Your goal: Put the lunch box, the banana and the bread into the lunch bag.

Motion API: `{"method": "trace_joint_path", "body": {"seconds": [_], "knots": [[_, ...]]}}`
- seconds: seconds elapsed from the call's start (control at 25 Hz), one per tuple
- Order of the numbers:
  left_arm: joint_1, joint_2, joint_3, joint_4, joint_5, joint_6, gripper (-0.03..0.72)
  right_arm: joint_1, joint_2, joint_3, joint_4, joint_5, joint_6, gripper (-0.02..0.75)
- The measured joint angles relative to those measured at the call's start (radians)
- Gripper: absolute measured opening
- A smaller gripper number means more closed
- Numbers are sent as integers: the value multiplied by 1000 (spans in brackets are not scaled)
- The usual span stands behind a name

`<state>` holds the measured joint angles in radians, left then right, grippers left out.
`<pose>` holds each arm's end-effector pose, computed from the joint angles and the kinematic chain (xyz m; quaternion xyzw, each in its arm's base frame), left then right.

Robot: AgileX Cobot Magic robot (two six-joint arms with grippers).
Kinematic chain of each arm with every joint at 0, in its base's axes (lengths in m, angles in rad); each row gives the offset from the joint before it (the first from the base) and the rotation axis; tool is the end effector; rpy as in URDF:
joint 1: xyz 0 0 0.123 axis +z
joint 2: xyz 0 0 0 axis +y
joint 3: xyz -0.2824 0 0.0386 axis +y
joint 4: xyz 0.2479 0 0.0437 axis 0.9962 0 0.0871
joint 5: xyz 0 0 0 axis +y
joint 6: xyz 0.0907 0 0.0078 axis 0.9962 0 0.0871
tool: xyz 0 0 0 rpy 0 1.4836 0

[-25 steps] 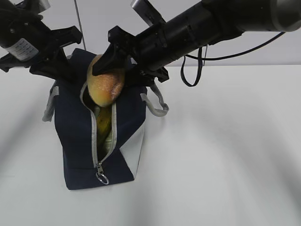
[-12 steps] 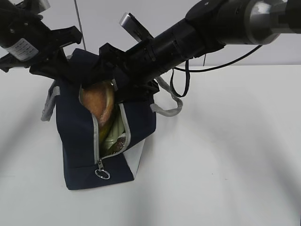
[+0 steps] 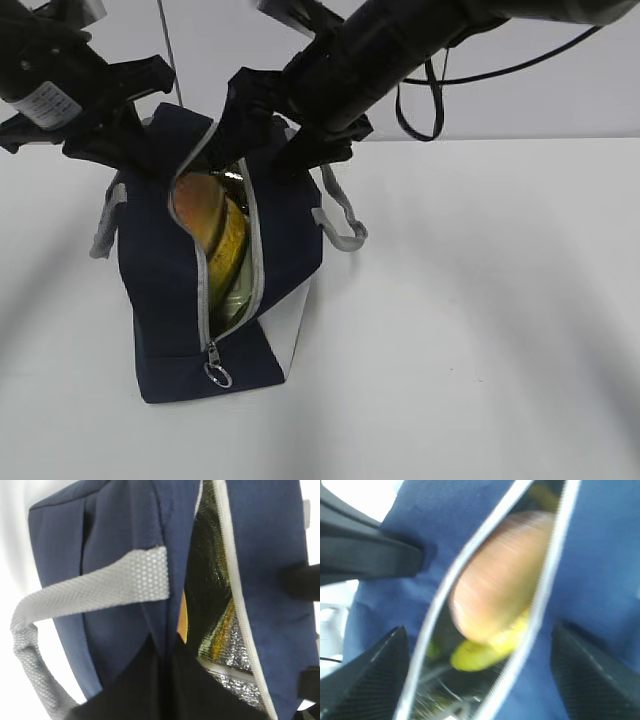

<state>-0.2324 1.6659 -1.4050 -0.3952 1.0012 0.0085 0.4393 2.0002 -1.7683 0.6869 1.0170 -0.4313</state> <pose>0.3358 -0.1098 0.3005 0.0447 0.9630 -0.2033 0.1712 0.3797 0.2327 0.2831 -0.2843 0.8846 0.3172 0.1900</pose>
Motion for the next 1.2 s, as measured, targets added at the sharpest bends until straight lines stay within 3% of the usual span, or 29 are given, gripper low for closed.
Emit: {"method": "trace_joint_path", "body": {"seconds": [0.32,0.6,0.76,0.96,1.0,1.2], "knots": [[0,0,0,0,0,0,-3,-2,-49,-13,-274,23,100,642],[0,0,0,0,0,0,-3,-2,-23,-13,-274,26,111,540],[0,0,0,0,0,0,-3,-2,22,-13,-232,38,113,410],[0,0,0,0,0,0,-3,-2,29,-13,-219,40,113,72],[0,0,0,0,0,0,-3,-2,29,-13,-218,40,113,35],[-14,0,0,-34,-5,20,-3,-2,3,-13,-219,53,141,-5]]}}
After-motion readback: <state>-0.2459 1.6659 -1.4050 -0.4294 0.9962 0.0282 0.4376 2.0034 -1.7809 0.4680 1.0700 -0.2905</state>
